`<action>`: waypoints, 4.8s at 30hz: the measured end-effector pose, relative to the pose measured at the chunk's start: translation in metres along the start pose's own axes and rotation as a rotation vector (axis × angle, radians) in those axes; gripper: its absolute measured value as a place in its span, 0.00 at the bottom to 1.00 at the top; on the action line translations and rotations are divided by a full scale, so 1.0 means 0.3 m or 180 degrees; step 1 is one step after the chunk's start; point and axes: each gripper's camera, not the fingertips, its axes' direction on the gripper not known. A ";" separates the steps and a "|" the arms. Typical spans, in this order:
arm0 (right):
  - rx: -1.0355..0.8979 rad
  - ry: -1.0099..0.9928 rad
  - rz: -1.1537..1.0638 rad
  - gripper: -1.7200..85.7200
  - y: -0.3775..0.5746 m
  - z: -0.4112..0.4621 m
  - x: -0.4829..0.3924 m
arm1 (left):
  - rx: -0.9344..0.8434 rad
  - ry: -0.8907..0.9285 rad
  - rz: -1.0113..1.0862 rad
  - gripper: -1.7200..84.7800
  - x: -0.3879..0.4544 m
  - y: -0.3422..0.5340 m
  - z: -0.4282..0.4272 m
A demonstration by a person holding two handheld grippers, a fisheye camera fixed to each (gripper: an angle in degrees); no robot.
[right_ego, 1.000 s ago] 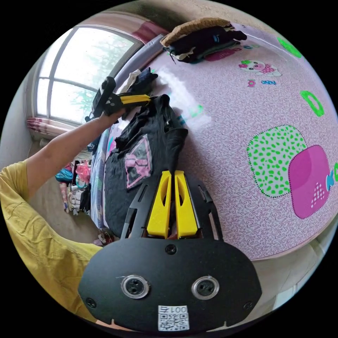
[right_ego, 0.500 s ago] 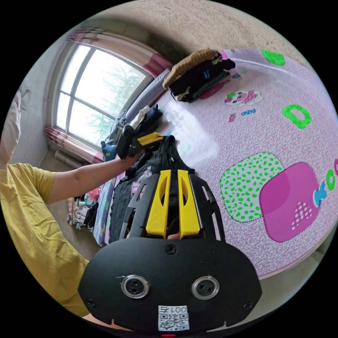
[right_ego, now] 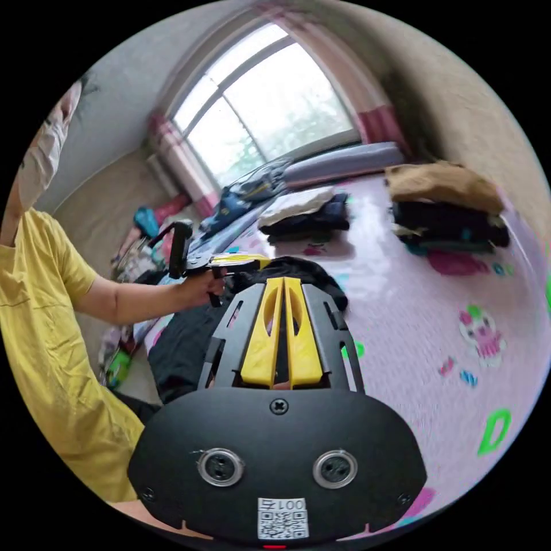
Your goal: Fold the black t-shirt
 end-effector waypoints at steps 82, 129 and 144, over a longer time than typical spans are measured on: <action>-0.1882 0.1744 -0.0105 0.02 -0.194 0.946 0.029 | -0.1389 -0.1998 0.0234 0.01 -0.862 0.748 -0.386; -0.0415 -0.0331 0.2568 0.05 1.451 -0.154 -0.108 | -0.1605 -0.1341 -0.0189 0.00 -0.078 1.329 -0.307; -0.1523 0.1568 0.2068 0.03 1.515 -0.510 -0.393 | -0.1897 -0.1439 0.0475 0.00 -0.246 1.465 -0.119</action>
